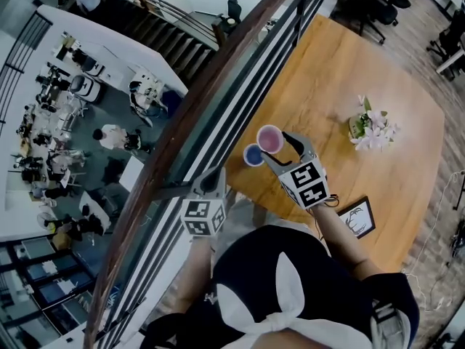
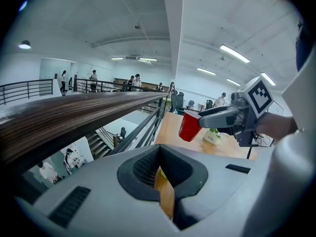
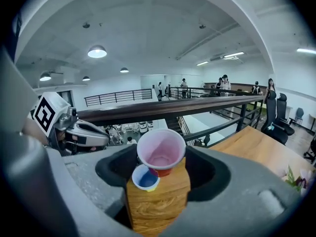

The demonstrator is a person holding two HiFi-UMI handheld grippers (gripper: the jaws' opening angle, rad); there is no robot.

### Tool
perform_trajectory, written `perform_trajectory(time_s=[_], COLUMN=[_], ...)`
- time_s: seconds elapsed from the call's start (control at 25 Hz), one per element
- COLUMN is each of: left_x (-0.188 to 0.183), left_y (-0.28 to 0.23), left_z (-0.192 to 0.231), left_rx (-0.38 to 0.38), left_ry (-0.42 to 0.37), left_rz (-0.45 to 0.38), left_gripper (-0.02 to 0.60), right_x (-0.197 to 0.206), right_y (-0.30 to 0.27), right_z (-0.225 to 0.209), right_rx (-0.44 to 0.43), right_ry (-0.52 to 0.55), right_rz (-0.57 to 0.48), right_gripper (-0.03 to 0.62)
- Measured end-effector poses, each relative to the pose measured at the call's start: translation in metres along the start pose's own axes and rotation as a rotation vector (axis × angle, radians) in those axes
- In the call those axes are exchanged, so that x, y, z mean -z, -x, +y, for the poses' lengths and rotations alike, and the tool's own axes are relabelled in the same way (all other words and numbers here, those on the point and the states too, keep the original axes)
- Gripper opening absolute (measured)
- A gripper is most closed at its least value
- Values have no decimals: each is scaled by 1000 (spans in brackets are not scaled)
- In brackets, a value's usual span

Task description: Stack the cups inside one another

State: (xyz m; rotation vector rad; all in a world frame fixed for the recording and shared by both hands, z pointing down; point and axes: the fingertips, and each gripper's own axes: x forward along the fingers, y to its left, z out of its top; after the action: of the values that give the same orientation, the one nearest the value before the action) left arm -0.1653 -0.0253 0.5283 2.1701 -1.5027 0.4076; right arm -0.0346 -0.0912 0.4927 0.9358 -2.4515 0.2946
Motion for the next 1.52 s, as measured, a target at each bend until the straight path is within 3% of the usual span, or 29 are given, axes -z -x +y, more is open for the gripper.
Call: perform_trajectory(time_s=[0.56, 1.52], left_x=[2, 8], left_y=[2, 3], left_z=[2, 6], left_rx=[-4, -8], left_ry=[10, 19], left_rz=[-1, 9], left_gripper=[17, 17], right_x=[-11, 40], right_y=[-8, -41], right_z=[19, 40], right_rx=[-40, -102], right_ry=[26, 43], right_rz=[-12, 133], right_gripper=[301, 305])
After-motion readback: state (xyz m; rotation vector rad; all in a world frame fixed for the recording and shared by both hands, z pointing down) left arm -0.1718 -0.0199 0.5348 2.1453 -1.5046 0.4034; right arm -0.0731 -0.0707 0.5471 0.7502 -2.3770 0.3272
